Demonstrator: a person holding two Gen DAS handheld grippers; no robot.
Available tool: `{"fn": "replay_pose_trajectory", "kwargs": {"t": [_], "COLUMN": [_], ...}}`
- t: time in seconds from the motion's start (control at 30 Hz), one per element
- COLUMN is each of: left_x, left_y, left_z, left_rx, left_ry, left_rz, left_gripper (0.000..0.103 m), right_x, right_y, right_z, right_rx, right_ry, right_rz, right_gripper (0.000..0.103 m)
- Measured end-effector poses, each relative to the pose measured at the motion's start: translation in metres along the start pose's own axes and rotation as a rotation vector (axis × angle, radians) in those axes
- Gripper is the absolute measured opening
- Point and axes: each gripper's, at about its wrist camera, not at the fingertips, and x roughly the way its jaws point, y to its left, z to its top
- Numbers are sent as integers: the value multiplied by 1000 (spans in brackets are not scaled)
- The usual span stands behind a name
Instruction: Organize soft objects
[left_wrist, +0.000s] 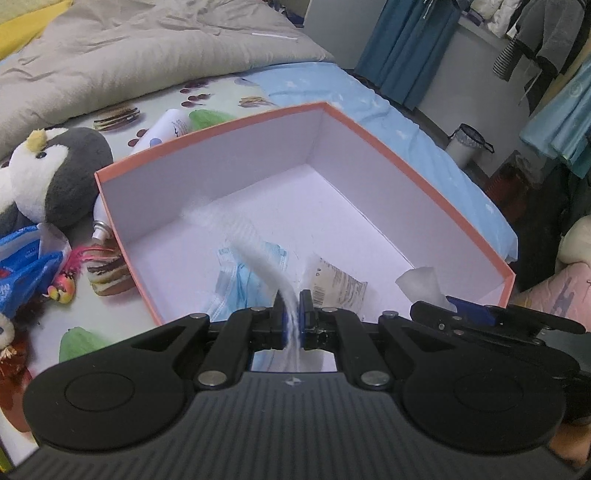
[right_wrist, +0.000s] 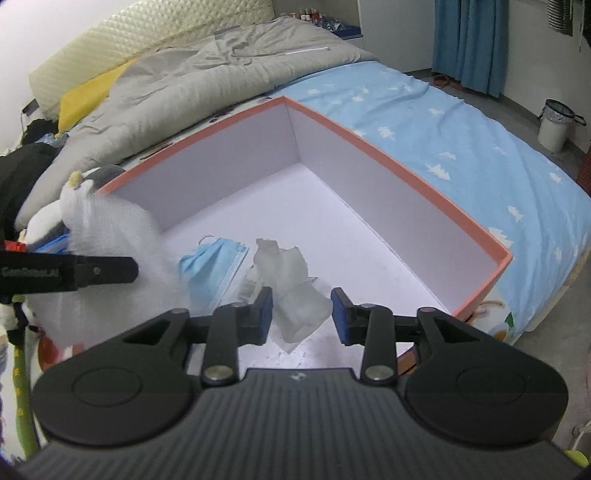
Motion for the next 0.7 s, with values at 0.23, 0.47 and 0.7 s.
{"fn": "replay_pose_trajectory", "kwargs": {"t": [0.23, 0.47, 0.7], "left_x": [-15, -45, -52], "left_y": [3, 7, 2], "left_z": [-5, -17, -20], "left_rx": [0, 1, 23], "left_ry": [-27, -91, -110], "left_rz": [6, -5, -31], "left_gripper": [37, 66, 89], "right_x": [-13, -35, -40], "right_y": [3, 10, 7], "right_z": [1, -9, -16], "right_rx": [-10, -14, 11], "right_ry": [-22, -61, -69], "right_rz": [18, 38, 36], "right_gripper": [50, 72, 73]}}
